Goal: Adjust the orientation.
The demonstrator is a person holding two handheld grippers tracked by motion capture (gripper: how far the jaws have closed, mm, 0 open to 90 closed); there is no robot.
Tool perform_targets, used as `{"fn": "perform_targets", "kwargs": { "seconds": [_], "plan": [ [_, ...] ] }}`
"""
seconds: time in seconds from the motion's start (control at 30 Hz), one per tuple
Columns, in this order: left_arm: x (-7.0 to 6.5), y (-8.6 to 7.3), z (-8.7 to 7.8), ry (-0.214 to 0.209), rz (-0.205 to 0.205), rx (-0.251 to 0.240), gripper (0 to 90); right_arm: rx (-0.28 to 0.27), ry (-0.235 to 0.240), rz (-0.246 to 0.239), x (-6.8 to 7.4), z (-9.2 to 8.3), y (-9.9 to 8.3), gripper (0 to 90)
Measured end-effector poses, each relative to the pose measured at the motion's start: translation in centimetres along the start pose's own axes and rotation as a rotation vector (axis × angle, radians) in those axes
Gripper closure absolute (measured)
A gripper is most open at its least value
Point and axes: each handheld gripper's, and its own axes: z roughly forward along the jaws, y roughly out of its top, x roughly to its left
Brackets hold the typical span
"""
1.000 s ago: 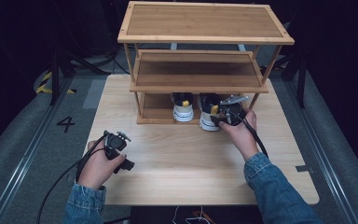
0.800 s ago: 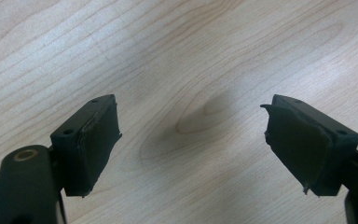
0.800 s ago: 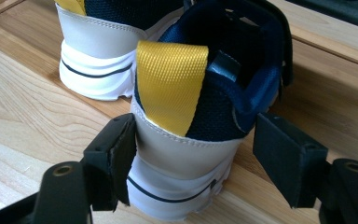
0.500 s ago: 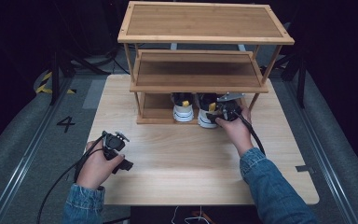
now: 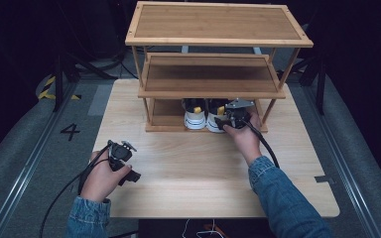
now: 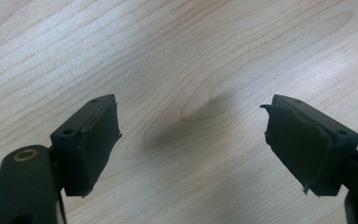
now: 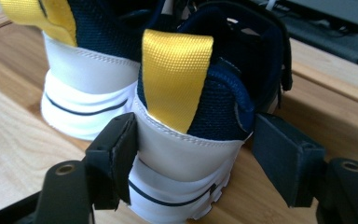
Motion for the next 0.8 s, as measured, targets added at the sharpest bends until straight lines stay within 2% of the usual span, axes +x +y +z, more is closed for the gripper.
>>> {"fn": "perform_targets", "kwargs": {
  "seconds": [0.13,0.43,0.53,0.63,0.8],
  "plan": [
    [-0.1,0.2,-0.1,-0.001,0.01,-0.002,17.8,-0.023,-0.033,-0.012,0.1,0.3,-0.1,34.2],
    [-0.3,0.8,0.0,-0.006,0.022,-0.005,17.8,-0.039,-0.059,-0.021,0.1,0.4,-0.2,34.9],
    [-0.3,0.8,-0.2,-0.006,0.022,-0.013,17.8,0.013,-0.011,-0.014,-0.1,-0.2,-0.2,38.9],
    [-0.3,0.9,-0.2,-0.004,0.028,-0.018,17.8,0.009,0.044,0.036,-0.2,-1.4,-0.3,39.5],
    [-0.5,0.9,-0.5,-0.003,0.03,-0.033,17.8,-0.007,0.096,0.03,-0.3,-3.7,-0.1,39.8]
  ]
}}
